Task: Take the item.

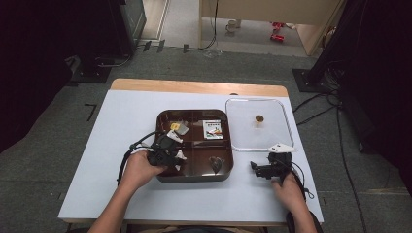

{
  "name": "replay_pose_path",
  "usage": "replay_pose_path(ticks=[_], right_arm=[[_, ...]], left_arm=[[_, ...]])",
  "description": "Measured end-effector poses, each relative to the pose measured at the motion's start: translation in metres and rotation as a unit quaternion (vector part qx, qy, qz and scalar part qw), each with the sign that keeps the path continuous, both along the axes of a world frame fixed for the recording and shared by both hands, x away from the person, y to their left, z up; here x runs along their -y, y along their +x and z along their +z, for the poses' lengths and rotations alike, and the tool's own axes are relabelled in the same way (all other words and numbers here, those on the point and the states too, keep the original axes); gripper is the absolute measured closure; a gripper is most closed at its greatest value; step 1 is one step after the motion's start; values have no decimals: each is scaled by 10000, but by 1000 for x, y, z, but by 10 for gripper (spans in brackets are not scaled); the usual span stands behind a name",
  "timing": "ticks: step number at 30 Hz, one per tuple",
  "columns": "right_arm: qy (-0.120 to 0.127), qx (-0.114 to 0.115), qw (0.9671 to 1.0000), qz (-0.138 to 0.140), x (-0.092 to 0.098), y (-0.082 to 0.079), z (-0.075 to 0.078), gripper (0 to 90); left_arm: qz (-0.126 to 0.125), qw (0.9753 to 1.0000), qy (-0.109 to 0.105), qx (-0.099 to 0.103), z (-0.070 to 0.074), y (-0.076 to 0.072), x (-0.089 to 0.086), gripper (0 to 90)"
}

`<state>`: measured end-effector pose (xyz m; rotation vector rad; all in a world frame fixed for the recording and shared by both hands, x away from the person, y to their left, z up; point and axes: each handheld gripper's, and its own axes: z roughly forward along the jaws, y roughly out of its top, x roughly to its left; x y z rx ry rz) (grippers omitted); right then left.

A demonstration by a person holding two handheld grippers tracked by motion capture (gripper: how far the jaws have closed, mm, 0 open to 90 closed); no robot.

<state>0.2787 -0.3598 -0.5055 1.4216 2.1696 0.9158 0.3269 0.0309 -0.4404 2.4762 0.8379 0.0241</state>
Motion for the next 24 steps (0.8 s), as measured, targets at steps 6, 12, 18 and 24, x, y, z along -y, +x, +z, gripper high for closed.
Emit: replay_pose_path(ticks=[6,12,18,24], right_arm=[[0,2,10000,3,0,0,0,0],[1,0,10000,-2,0,0,0,0],[0,2,10000,2,0,0,0,0],[-1,3,10000,4,0,0,0,0]], left_arm=[[59,9996,-242,121,8,1,-11,705],[204,9987,-432,178,13,3,-21,707],[300,9973,-658,152,18,5,-30,712],[373,9954,-838,287,25,5,-40,713]])
